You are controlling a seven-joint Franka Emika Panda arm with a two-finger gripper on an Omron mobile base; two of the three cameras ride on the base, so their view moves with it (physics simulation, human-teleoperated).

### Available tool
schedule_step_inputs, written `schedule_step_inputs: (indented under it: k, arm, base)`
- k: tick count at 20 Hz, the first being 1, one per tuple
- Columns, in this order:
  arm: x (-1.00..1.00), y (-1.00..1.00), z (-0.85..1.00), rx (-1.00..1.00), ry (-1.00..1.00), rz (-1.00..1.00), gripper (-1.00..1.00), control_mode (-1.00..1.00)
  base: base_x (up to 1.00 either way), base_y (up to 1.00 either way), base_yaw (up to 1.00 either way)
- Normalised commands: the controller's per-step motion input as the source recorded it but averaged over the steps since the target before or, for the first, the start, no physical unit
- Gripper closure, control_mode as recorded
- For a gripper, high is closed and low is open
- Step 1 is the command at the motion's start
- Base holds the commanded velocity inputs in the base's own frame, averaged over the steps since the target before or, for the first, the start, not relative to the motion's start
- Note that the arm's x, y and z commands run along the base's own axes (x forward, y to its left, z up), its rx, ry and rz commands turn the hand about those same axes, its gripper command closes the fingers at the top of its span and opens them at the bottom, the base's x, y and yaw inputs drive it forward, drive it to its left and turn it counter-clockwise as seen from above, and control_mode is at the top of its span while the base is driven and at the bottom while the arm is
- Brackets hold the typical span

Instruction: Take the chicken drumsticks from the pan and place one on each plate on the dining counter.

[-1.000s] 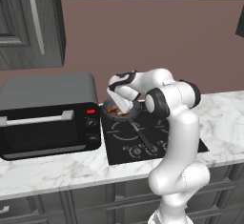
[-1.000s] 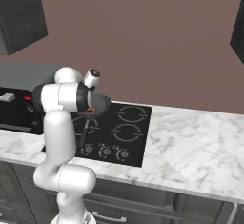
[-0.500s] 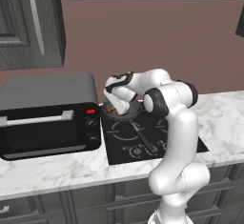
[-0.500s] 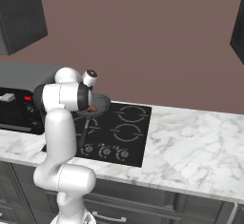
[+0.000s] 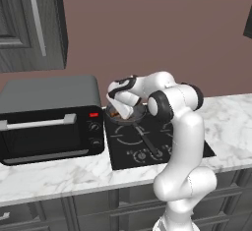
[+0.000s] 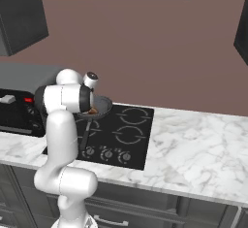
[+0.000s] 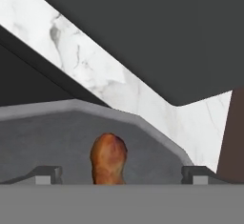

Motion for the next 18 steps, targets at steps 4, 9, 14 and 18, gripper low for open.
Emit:
schedule_step_inputs:
  k: [4, 9, 14, 18]
  arm:
    - [0.08, 0.00, -0.11, -0.01, 0.00, 0.00, -1.00, -1.00]
    - [0.07, 0.00, -0.12, 0.00, 0.01, 0.00, -1.00, -1.00]
    - [0.03, 0.01, -0.11, -0.05, 0.08, -0.03, -1.00, -1.00]
    - [0.16, 0.00, -0.06, -0.08, 0.07, -0.01, -1.00, -1.00]
  base:
    - [0.00, 0.00, 0.00]
    - [0.00, 0.00, 0.00]
    - [0.00, 0.00, 0.00]
    - [0.00, 0.00, 0.00]
